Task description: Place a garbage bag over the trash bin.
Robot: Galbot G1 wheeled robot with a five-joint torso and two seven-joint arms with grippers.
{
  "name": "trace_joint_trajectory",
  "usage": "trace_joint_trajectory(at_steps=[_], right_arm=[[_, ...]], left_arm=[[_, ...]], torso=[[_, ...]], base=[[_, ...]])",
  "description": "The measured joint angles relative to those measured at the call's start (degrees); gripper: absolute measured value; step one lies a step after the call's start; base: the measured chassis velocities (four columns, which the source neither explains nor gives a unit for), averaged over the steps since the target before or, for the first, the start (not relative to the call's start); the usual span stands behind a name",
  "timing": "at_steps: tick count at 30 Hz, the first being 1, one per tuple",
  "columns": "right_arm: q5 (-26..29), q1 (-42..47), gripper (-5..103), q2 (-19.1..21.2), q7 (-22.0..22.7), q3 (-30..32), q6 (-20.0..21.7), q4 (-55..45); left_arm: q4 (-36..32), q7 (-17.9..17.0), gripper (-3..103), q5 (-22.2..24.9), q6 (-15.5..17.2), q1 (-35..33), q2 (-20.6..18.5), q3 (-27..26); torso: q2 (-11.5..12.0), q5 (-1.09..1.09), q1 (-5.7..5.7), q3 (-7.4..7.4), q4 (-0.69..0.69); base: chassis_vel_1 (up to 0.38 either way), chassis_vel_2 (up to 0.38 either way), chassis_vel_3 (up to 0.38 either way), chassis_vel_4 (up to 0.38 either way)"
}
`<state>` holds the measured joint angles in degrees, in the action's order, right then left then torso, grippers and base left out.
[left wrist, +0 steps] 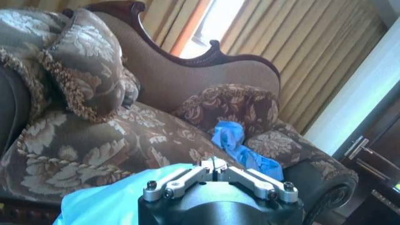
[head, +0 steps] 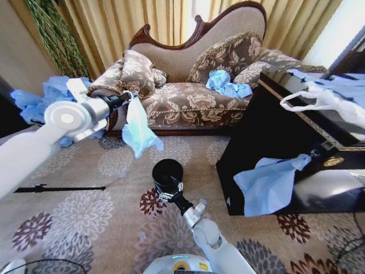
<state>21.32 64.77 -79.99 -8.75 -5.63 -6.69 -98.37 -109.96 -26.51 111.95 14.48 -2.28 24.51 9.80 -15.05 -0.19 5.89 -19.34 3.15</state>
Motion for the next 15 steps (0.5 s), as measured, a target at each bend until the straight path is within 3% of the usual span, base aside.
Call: trace_joint_trajectory(at_steps=[5, 7, 9, 10, 13, 15], right_arm=[[3.0, -6.3, 86, -4.0, 6.2, -2.7, 1.6, 4.5], [3.1, -6.8, 86, -4.3, 6.7, -2.8, 1.8, 4.9], [3.4, -10.1, 83, -6.2, 10.6, -2.8, 3.3, 6.3], [3.4, -10.1, 83, -6.2, 10.6, -2.8, 3.3, 6.3], [2.9, -13.0, 87, -7.8, 16.1, -1.1, 5.1, 7.8], [2.9, -13.2, 87, -7.9, 16.7, -0.8, 5.5, 7.9]], left_arm=[[2.2, -1.7, 0, 0.2, -0.8, 2.5, 3.0, 3.3], [2.4, -1.9, 0, 0.2, -0.9, 2.8, 3.3, 3.7], [4.4, -3.0, 0, 0.4, -1.1, 5.7, 6.2, 6.9], [4.4, -3.0, 0, 0.4, -1.1, 5.7, 6.2, 6.9], [6.5, -3.2, 0, 0.4, -1.1, 9.2, 8.7, 10.1], [6.8, -3.2, 0, 0.5, -1.1, 9.7, 9.0, 10.4]], torso=[[0.0, 0.0, 0.0, 0.0, 0.0], [0.0, 0.0, 0.0, 0.0, 0.0], [0.0, -0.01, 0.0, 0.0, 0.0], [0.0, -0.01, 0.0, 0.0, 0.0], [0.0, 0.0, 0.01, -0.01, 0.04], [0.0, 0.0, 0.01, 0.0, 0.02]], base=[[0.0, 0.0, 0.0, 0.0], [0.0, 0.0, 0.0, 0.0], [0.0, 0.0, 0.0, 0.0], [0.0, 0.0, 0.0, 0.0], [0.0, 0.0, 0.0, 0.0], [0.0, 0.0, 0.0, 0.0]])
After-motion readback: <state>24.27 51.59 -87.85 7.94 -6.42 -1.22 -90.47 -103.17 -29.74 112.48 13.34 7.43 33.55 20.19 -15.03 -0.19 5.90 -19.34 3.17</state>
